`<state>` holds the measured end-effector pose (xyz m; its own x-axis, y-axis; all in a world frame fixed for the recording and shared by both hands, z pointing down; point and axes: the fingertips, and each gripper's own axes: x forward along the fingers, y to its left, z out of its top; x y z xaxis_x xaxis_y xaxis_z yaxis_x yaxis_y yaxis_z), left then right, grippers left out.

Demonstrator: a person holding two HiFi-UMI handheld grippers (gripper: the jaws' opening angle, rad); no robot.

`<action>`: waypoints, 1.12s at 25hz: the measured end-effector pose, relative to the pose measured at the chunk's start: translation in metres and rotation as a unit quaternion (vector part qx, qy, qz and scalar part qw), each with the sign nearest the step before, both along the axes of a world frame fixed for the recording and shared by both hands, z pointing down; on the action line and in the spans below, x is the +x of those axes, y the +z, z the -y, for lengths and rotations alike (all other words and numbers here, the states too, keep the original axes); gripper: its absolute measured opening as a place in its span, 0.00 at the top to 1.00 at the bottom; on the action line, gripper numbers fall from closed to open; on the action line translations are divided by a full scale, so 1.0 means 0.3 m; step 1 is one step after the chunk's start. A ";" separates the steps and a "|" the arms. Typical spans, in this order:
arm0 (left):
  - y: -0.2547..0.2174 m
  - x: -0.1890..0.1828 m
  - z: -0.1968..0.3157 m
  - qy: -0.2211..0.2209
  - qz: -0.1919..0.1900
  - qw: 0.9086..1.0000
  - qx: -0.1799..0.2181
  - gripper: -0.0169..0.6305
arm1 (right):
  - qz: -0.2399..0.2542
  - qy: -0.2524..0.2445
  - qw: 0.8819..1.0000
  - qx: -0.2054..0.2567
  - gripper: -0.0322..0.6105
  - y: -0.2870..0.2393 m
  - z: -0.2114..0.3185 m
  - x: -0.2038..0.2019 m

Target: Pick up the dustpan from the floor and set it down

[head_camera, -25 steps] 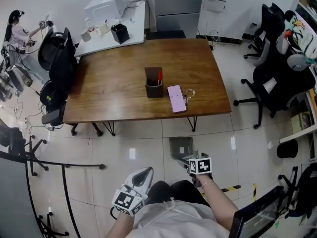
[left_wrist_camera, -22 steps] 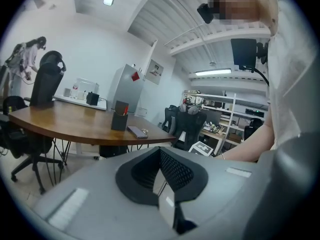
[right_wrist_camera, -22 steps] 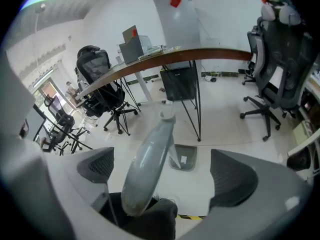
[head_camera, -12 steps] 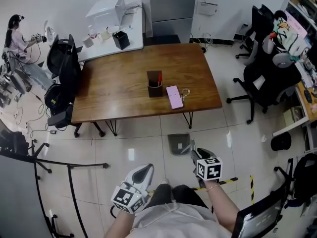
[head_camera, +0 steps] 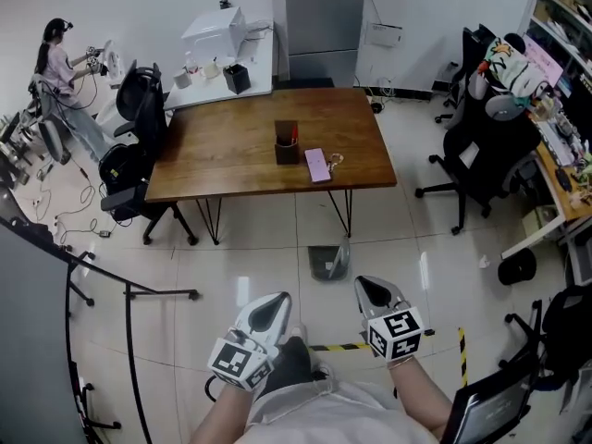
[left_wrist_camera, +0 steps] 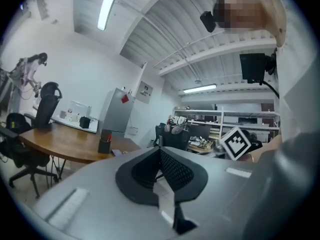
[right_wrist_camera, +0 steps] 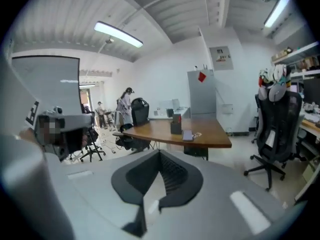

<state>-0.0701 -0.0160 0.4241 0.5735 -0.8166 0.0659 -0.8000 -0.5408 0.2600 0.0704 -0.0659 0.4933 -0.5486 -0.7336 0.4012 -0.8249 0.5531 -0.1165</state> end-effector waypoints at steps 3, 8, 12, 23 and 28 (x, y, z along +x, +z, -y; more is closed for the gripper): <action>-0.039 0.039 -0.100 -0.012 0.021 1.000 0.012 0.95 | 0.031 -0.036 0.996 0.080 0.95 -0.180 -0.151 -0.023; -0.123 0.100 -0.208 -0.006 0.030 0.999 0.039 0.95 | 0.042 -0.064 0.986 0.145 0.95 -0.352 -0.300 -0.057; -0.152 0.082 -0.223 -0.003 0.029 0.999 0.036 0.95 | 0.034 -0.059 0.989 0.132 0.95 -0.340 -0.323 -0.096; -0.175 0.006 -0.245 -0.003 0.024 0.999 0.048 0.95 | 0.038 -0.060 0.987 0.142 0.95 -0.384 -0.365 -0.184; -0.166 -0.038 -0.235 -0.005 0.027 0.999 0.046 0.95 | 0.033 -0.073 0.986 0.144 0.95 -0.398 -0.367 -0.257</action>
<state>-0.0814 0.0544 0.3743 0.5624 -0.8266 0.0203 -0.8172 -0.5519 0.1663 -0.0066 0.0442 0.3740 -0.6743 -0.7237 0.1468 -0.7303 0.6830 0.0123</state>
